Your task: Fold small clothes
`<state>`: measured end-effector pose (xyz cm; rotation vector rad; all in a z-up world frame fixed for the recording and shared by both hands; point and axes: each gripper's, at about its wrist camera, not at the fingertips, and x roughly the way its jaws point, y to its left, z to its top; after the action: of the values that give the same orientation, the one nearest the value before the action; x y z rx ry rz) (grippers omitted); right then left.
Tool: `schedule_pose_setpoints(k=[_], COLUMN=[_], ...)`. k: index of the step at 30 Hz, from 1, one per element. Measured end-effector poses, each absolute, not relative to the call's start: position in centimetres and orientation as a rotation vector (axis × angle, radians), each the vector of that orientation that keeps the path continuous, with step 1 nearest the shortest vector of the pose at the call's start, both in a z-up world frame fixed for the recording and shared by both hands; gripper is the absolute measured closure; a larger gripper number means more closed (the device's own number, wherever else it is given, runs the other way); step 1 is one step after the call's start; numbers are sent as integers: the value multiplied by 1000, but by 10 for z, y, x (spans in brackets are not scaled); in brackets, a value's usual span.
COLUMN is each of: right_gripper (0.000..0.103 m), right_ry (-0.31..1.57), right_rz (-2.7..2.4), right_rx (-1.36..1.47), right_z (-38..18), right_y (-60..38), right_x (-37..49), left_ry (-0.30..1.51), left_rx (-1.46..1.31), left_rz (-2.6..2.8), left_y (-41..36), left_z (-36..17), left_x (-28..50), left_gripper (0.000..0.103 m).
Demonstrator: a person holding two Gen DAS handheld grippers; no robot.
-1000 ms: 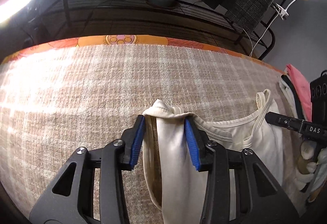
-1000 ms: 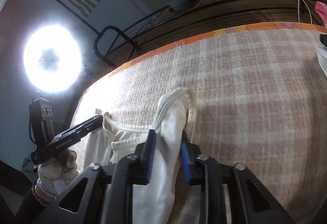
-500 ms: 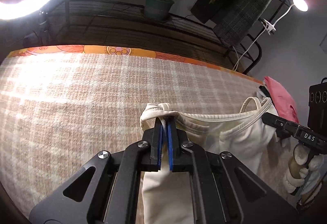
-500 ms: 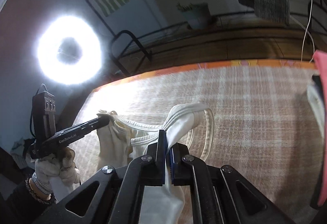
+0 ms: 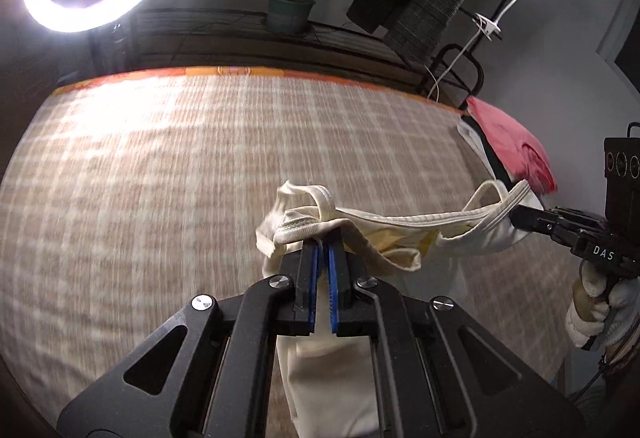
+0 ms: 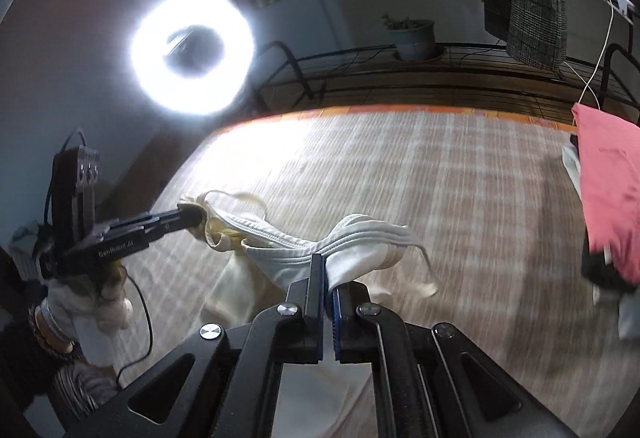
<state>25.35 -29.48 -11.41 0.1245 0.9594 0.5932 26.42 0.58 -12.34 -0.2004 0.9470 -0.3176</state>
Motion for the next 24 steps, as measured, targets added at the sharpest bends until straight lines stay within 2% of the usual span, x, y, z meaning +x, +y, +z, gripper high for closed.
schedule_pose_setpoints(k=[14,18,19,22,24], right_gripper=[103,100,97,72,72], right_ry=[1011,1046,1064,1105,1110], right_rz=[569,535,536,525,538], right_rx=[-1,-41,-45,-56,-45], right_z=[-140,-149,-152,-152,-145], right_y=[-284,-286,-288,-297,-303], right_x=[170,155,152,138,128], left_ry=[1033,1121,1136,1168,1160], left_rx=[-181,-181,-182,-167,-154], left_rz=[-287,-287,-291,-303,-314], left_y=[9,13,16,24,28], left_z=[-157,-170,-172,-169,-159], left_x=[181,168,166,151,141], left_gripper=[101,101,101,101,101])
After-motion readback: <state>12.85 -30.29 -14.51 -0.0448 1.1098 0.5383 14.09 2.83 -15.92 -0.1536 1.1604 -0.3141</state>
